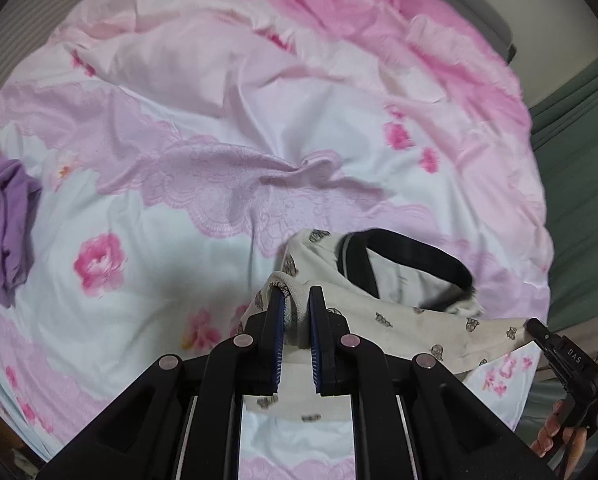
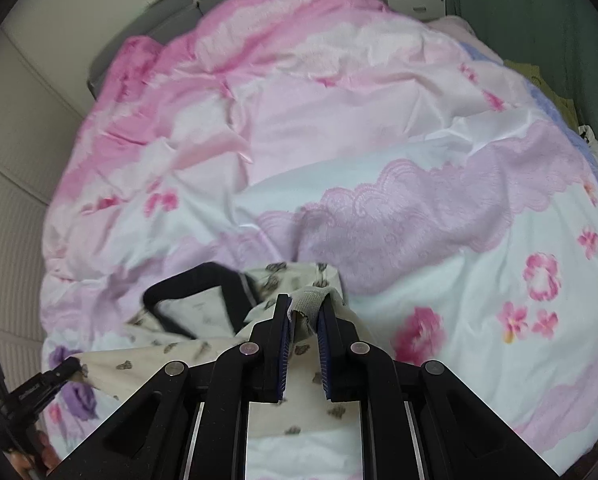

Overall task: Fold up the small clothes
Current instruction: 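Lift the hem with both grippers and fold it toward the collar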

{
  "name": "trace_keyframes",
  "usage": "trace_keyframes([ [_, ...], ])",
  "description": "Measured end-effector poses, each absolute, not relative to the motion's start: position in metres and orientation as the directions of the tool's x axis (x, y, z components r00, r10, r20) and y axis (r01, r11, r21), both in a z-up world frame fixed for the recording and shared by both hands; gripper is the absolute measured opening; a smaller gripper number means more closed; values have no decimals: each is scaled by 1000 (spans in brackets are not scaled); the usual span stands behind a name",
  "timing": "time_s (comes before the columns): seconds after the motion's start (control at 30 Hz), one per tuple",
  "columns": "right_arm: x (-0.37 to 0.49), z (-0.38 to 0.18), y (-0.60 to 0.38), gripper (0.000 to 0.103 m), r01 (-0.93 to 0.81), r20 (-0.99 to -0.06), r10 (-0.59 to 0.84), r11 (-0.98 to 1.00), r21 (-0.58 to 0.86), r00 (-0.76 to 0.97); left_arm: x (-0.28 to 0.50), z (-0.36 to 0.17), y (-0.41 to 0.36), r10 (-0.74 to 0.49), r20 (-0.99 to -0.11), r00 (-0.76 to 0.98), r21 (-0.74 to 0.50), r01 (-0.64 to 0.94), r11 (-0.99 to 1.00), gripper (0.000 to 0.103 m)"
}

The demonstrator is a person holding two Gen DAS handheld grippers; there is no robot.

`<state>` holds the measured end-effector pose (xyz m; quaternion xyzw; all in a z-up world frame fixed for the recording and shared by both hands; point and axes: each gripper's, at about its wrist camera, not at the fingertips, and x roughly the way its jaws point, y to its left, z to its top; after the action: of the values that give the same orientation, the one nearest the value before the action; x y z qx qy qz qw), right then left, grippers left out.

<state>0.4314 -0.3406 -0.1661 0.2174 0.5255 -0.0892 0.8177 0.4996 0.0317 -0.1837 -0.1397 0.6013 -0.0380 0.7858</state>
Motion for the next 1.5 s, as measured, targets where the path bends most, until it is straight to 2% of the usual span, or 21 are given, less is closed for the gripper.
trace_keyframes([
  [0.27, 492, -213, -353, 15, 385, -937, 76, 898, 212, 340, 556, -227, 23, -189, -962, 199, -216, -121, 969, 14],
  [0.33, 505, -219, -356, 17, 391, -942, 83, 895, 215, 327, 566, -230, 22, -190, -963, 189, -215, -121, 969, 14],
  [0.37, 510, -221, -357, 21, 396, -942, 86, 892, 217, 324, 571, -230, 21, -195, -963, 186, -219, -121, 968, 16],
  [0.43, 518, -222, -358, 30, 403, -941, 101, 885, 233, 324, 579, -223, 22, -204, -957, 207, -231, -115, 966, 25],
  [0.5, 525, -216, -359, 42, 399, -928, 112, 880, 259, 355, 583, -211, 24, -176, -947, 269, -213, -113, 971, 46],
  [0.57, 529, -207, -356, 42, 387, -916, 98, 885, 259, 390, 583, -201, 25, -149, -938, 312, -191, -110, 975, 56],
  [0.6, 532, -199, -353, 43, 372, -908, 73, 897, 240, 412, 582, -197, 25, -148, -933, 327, -188, -92, 978, 56],
  [0.67, 534, -189, -348, 45, 348, -905, 31, 917, 195, 425, 578, -190, 21, -179, -923, 341, -193, -8, 981, 56],
  [0.73, 529, -179, -344, 50, 319, -896, 14, 932, 173, 444, 566, -182, 12, -205, -911, 359, -165, 141, 976, 56],
  [0.77, 524, -175, -341, 54, 304, -894, 8, 939, 161, 447, 556, -177, 6, -205, -904, 375, -121, 234, 965, 56],
  [0.87, 506, -168, -331, 54, 233, -894, -14, 967, 101, 448, 527, -166, -14, -182, -893, 411, 27, 452, 892, 59],
  [0.97, 481, -170, -322, 54, 168, -900, -48, 985, 29, 433, 497, -165, -39, -203, -885, 419, 113, 616, 779, 67],
  [1.03, 465, -176, -319, 54, 136, -912, -48, 991, 8, 408, 482, -168, -59, -241, -884, 400, 139, 718, 682, 68],
  [1.2, 431, -194, -313, 54, 118, -944, -42, 993, -3, 328, 467, -189, -111, -264, -902, 342, 173, 845, 506, 69],
  [1.33, 410, -208, -309, 54, 167, -957, -7, 985, 43, 289, 465, -208, -139, -233, -918, 320, 206, 888, 411, 69],
  [1.43, 401, -216, -303, 54, 189, -961, 33, 978, 88, 275, 473, -219, -147, -219, -924, 313, 202, 887, 415, 68],
  [1.47, 400, -217, -301, 54, 191, -961, 33, 978, 88, 273, 475, -222, -148, -209, -930, 304, 196, 887, 418, 65],
  [1.5, 398, -218, -298, 54, 192, -961, 32, 978, 87, 274, 477, -224, -149, -201, -932, 303, 199, 887, 416, 53],
])
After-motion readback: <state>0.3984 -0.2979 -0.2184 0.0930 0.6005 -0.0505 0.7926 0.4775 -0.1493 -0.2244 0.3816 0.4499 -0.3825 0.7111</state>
